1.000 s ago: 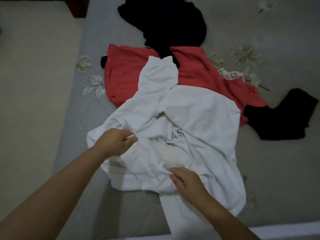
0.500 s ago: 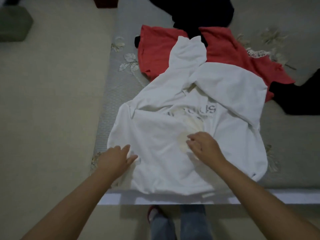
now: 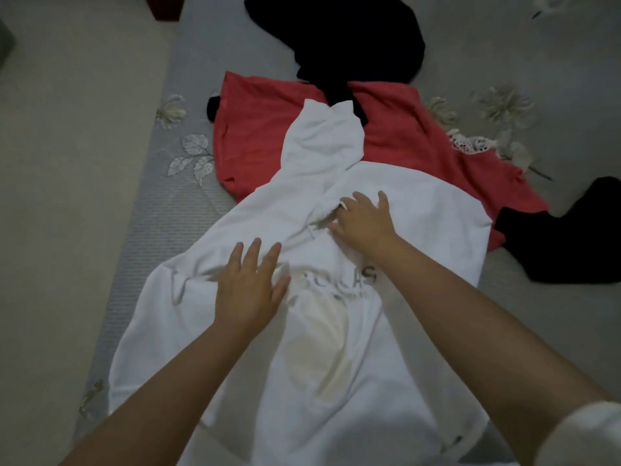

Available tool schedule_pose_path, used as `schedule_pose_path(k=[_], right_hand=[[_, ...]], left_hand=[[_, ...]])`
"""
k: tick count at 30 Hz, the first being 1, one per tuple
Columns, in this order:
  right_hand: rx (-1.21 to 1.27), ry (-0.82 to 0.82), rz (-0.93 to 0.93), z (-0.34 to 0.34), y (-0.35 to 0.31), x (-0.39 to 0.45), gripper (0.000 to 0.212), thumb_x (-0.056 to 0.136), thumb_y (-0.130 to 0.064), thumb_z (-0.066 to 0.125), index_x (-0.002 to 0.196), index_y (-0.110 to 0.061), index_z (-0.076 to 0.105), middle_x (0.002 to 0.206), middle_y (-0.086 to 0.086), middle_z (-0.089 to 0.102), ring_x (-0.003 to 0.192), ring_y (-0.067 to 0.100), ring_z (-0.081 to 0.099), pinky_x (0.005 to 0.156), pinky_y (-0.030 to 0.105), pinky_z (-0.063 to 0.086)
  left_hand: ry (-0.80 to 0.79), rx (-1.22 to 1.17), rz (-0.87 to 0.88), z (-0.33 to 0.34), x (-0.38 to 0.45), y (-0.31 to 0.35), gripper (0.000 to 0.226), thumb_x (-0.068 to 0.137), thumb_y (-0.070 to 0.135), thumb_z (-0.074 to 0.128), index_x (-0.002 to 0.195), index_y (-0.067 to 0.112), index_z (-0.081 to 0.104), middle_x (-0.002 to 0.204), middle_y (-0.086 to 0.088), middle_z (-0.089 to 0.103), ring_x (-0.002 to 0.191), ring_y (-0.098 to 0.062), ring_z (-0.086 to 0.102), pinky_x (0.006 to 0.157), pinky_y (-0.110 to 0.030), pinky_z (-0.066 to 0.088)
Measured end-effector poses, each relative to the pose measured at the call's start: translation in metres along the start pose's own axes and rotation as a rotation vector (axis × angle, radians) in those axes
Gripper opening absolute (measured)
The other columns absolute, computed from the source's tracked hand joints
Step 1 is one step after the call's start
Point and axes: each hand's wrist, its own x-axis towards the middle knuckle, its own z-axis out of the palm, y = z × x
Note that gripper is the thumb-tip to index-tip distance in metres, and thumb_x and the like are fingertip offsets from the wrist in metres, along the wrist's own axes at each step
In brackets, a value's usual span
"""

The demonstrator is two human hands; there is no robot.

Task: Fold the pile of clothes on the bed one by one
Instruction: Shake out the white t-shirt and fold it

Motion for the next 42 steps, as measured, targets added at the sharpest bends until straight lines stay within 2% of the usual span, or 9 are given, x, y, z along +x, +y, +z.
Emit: schedule_pose_path(k=[6,14,19,24,26,32,35,37,42], right_hand=[[0.127,0.346,0.393,-0.023,0.115,-0.024,0.035,0.092,-0.027,0.040,0.116,-0.006,0.056,0.121,0.013,0.053,0.112,0.030,0.047,0.101,0.045,0.023],[0.484,0.169,1.316,-0.023,0.261,-0.138,0.052,0.091,-0.032,0.044,0.130,0.002,0.041,0.135,0.022,0.039,0.123,0.038,0.037,0.101,0.046,0.033],[0.213,0.178,0.571,-0.006,0.212,-0.149,0.028,0.086,-0.019,0.054,0.093,0.006,0.063,0.103,0.022,0.058,0.100,0.033,0.052,0.077,0.032,0.036],[0.262,0.057,0.044,0.005,0.135,-0.095,0.063,0.087,-0.044,0.051,0.140,-0.015,0.032,0.152,0.006,0.022,0.141,0.024,0.011,0.111,0.048,0.005],[0.126,-0.093,-0.023,0.008,0.124,-0.077,0.067,0.087,-0.053,0.045,0.142,-0.019,0.027,0.152,0.004,0.021,0.142,0.021,0.005,0.111,0.052,-0.005],[-0.041,-0.277,-0.061,0.018,0.129,-0.109,0.033,0.093,-0.035,0.041,0.116,-0.016,0.055,0.112,0.006,0.063,0.109,0.021,0.053,0.109,0.040,0.016],[-0.050,0.014,-0.145,0.020,0.133,-0.137,0.018,0.064,-0.021,0.079,0.065,-0.009,0.067,0.063,0.009,0.064,0.063,0.021,0.063,0.074,0.034,0.051],[0.150,0.267,-0.113,0.017,0.136,-0.143,0.026,0.047,-0.007,0.086,0.052,-0.004,0.060,0.050,0.011,0.057,0.048,0.025,0.059,0.050,0.032,0.052],[0.310,0.242,0.039,0.004,0.137,-0.103,0.035,0.082,0.004,0.050,0.117,0.006,0.055,0.124,0.026,0.053,0.122,0.043,0.043,0.106,0.045,0.029]], left_hand=[[-0.032,-0.103,-0.090,0.024,0.064,0.054,0.055,0.094,0.037,0.043,0.143,0.020,0.026,0.151,-0.012,0.024,0.140,-0.032,0.016,0.108,-0.043,0.023],[-0.214,-0.169,0.063,0.037,0.110,0.121,0.059,0.092,0.033,0.048,0.143,0.013,0.026,0.127,-0.016,0.053,0.113,-0.031,0.051,0.087,-0.038,0.041],[-0.362,-0.011,0.086,0.048,0.098,0.125,0.056,0.094,0.028,0.041,0.144,0.016,0.020,0.117,-0.015,0.059,0.102,-0.030,0.057,0.082,-0.037,0.045],[-0.428,-0.135,0.432,0.034,0.062,0.108,0.047,0.082,0.029,0.031,0.105,0.004,0.063,0.100,-0.017,0.066,0.092,-0.029,0.061,0.074,-0.029,0.040],[-0.481,-0.195,0.520,0.030,0.047,0.097,0.037,0.088,0.018,0.038,0.113,0.004,0.063,0.110,-0.014,0.065,0.100,-0.024,0.060,0.085,-0.026,0.039],[-0.682,-0.323,0.400,0.036,0.011,0.087,0.043,0.096,0.007,0.036,0.138,0.009,0.034,0.146,-0.007,0.033,0.132,-0.012,0.036,0.100,-0.003,0.014],[-0.675,-0.453,0.343,0.039,-0.001,0.095,0.043,0.094,0.006,0.041,0.137,0.006,0.035,0.143,-0.008,0.039,0.128,-0.013,0.042,0.093,0.004,0.014],[-0.479,-0.550,0.215,0.039,0.001,0.095,0.045,0.090,0.000,0.046,0.135,0.004,0.038,0.139,-0.010,0.044,0.125,-0.015,0.044,0.095,-0.001,0.019],[-0.063,-0.141,-0.167,0.038,0.040,0.083,0.042,0.082,-0.004,0.047,0.122,0.006,0.056,0.105,-0.016,0.064,0.101,-0.031,0.058,0.085,-0.036,0.039]])
